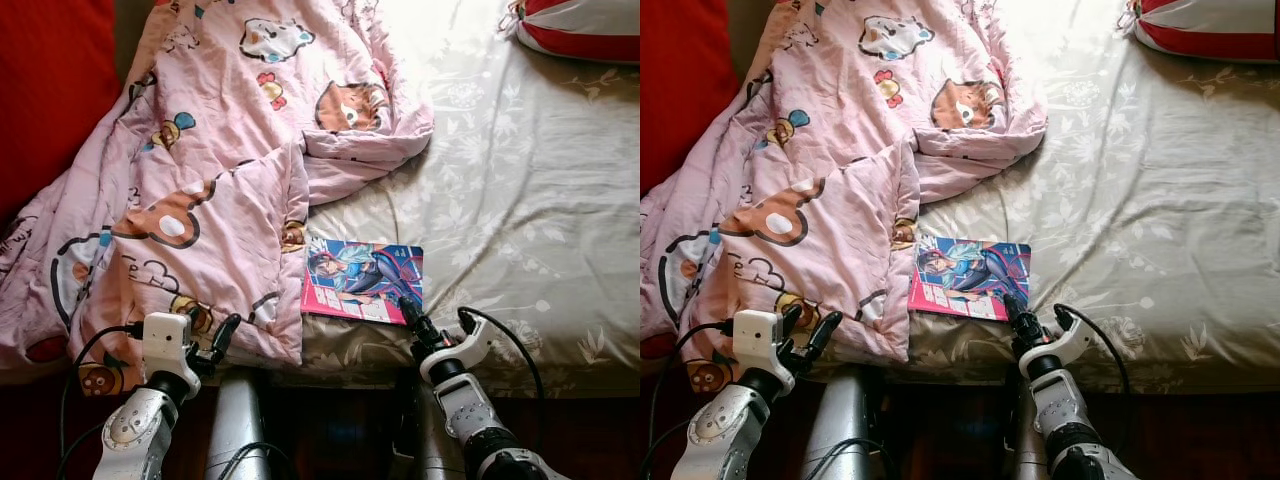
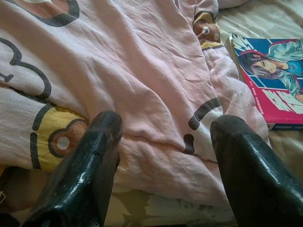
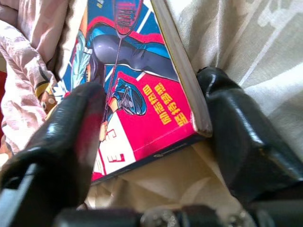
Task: Clean up the room
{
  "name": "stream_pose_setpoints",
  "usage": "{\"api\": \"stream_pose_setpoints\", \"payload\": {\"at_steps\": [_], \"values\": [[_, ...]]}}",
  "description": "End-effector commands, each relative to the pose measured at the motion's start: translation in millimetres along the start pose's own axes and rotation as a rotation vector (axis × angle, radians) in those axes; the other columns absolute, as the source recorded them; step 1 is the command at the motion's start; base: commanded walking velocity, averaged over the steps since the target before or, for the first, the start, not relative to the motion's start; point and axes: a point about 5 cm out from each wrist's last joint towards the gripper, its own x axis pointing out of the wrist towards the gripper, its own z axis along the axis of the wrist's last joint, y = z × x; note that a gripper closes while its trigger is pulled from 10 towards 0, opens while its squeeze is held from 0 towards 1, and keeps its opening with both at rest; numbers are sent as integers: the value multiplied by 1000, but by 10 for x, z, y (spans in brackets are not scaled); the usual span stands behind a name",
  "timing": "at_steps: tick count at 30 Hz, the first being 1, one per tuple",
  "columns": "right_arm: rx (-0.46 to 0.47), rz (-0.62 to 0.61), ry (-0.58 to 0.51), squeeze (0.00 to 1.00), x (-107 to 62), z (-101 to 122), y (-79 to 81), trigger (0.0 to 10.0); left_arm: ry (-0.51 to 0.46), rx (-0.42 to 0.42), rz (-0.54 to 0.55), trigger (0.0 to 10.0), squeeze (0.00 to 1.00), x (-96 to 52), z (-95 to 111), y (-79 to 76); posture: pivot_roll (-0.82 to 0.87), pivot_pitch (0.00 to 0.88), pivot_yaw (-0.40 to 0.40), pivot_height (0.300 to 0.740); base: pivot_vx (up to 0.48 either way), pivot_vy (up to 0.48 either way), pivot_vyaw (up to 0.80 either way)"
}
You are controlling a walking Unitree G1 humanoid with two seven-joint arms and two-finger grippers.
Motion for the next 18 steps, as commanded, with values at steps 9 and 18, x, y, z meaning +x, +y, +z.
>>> {"api": "stream_pose_setpoints", "payload": {"at_steps": [9,18], "values": [[24,-12,79,0,-48,-185,-30,0,46,15,14,10000,0,-76,-81,52,130,323,59,577,0,0,0],[16,-23,69,0,-50,-181,-35,0,50,23,5,10000,0,-67,-94,40,124,320,60,577,0,0,0]]}}
